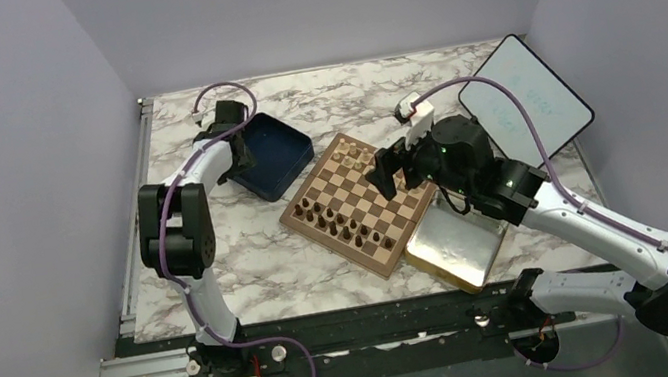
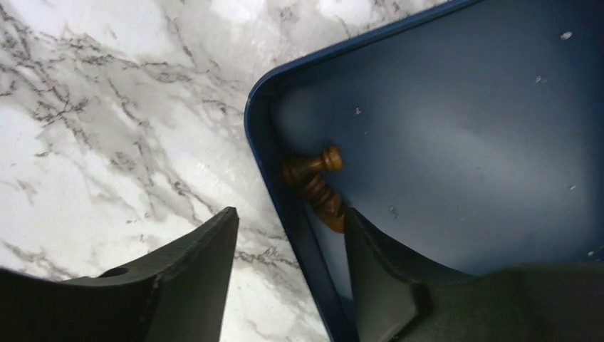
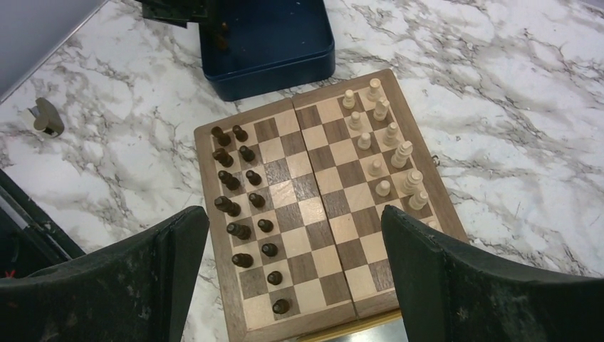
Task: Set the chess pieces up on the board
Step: Adjust the storage box at the center of the board, then pick up the chess piece from the storage box.
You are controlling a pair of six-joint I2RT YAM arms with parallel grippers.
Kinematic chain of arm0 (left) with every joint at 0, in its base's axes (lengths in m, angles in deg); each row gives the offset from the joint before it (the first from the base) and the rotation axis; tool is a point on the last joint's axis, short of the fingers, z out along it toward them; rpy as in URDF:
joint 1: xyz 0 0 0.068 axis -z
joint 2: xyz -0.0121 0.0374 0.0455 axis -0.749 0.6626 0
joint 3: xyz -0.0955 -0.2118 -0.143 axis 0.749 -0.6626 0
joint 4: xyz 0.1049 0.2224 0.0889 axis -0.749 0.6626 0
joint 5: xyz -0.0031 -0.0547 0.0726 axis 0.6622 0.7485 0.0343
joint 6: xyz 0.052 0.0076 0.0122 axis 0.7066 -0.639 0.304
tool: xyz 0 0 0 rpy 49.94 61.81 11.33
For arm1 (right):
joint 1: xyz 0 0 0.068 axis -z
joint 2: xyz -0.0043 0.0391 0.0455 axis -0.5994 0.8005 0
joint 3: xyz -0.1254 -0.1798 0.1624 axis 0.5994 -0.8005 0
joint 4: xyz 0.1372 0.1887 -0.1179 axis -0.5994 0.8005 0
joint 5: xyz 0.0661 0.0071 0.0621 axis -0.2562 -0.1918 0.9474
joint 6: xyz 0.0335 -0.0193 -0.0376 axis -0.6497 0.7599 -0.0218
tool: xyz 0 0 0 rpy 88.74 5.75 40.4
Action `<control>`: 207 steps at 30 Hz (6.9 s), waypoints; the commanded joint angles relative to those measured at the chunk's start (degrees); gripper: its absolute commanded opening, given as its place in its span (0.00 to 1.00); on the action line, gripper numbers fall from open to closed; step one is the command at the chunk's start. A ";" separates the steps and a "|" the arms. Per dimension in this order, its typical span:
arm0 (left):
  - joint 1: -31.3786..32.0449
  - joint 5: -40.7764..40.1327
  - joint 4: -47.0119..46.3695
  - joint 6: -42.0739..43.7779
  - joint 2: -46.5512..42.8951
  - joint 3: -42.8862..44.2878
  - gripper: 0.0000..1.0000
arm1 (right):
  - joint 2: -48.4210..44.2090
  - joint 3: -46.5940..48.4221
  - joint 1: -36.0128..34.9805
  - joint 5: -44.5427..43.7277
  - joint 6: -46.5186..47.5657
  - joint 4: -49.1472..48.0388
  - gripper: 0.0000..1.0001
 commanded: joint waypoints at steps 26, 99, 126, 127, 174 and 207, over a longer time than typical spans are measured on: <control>-3.61 15.85 -6.06 36.66 15.97 20.96 0.00 | -1.68 -0.02 0.07 3.48 1.67 -4.20 0.95; 0.71 23.17 -7.56 38.71 9.74 24.67 0.32 | -7.83 -4.51 0.12 3.56 0.16 -5.74 0.92; 1.30 19.45 -16.49 38.95 15.07 17.85 0.30 | -6.52 -3.19 0.12 3.88 -1.04 -5.34 0.90; 1.31 19.69 -16.50 38.89 15.30 17.88 0.30 | -6.59 -3.14 0.16 3.80 -1.00 -5.31 0.90; 1.84 18.04 -15.65 38.01 14.69 18.24 0.00 | -12.00 -7.15 0.16 2.54 -5.65 -3.94 0.88; 9.04 60.74 -0.74 23.41 -19.89 -4.03 0.00 | -7.55 -19.52 -0.05 15.70 33.27 -25.78 0.64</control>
